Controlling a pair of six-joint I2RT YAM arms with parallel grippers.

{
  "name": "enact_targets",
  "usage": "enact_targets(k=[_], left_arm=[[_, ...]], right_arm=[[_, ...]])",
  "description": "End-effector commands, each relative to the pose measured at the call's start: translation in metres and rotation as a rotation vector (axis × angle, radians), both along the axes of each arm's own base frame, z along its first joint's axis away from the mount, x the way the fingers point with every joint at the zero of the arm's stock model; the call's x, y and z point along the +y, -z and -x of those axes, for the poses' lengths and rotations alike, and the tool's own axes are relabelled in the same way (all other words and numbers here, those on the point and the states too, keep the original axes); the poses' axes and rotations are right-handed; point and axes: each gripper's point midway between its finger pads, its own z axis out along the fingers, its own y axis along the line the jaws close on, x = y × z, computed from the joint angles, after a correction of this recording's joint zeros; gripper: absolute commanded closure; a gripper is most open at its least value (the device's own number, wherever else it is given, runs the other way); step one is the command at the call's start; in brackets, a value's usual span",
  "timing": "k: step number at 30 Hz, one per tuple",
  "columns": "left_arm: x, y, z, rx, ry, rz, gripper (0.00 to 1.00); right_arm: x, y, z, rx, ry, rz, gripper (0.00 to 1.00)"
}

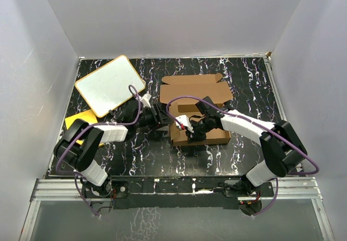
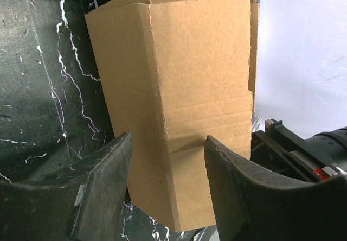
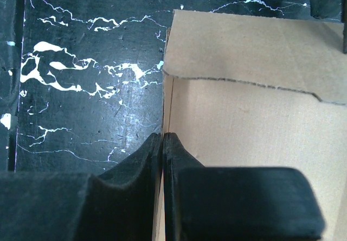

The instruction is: Fold the paper box

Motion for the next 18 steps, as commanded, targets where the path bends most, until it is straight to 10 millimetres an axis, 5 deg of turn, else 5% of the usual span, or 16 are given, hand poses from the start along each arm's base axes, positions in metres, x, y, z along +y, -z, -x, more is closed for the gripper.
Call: enact_targets(k=[1, 8, 18], left_arm=[[-0.005, -0.008, -0.001, -0.038, 0.036, -0.048, 0.45], [-0.012, 0.011, -0.006, 0.009, 0.036, -0.221, 0.44], [0.007, 0.034, -0.008, 0.054, -0.027, -0.548, 0.53]], right_arm=[[0.008, -0.003, -0.005, -0.024, -0.015, -0.033, 0.90], [0.009, -0.003, -0.005, -0.023, -0.014, -0.034, 0.90], [0.009, -0.003, -0.004, -0.018, -0.014, -0.038, 0.90]])
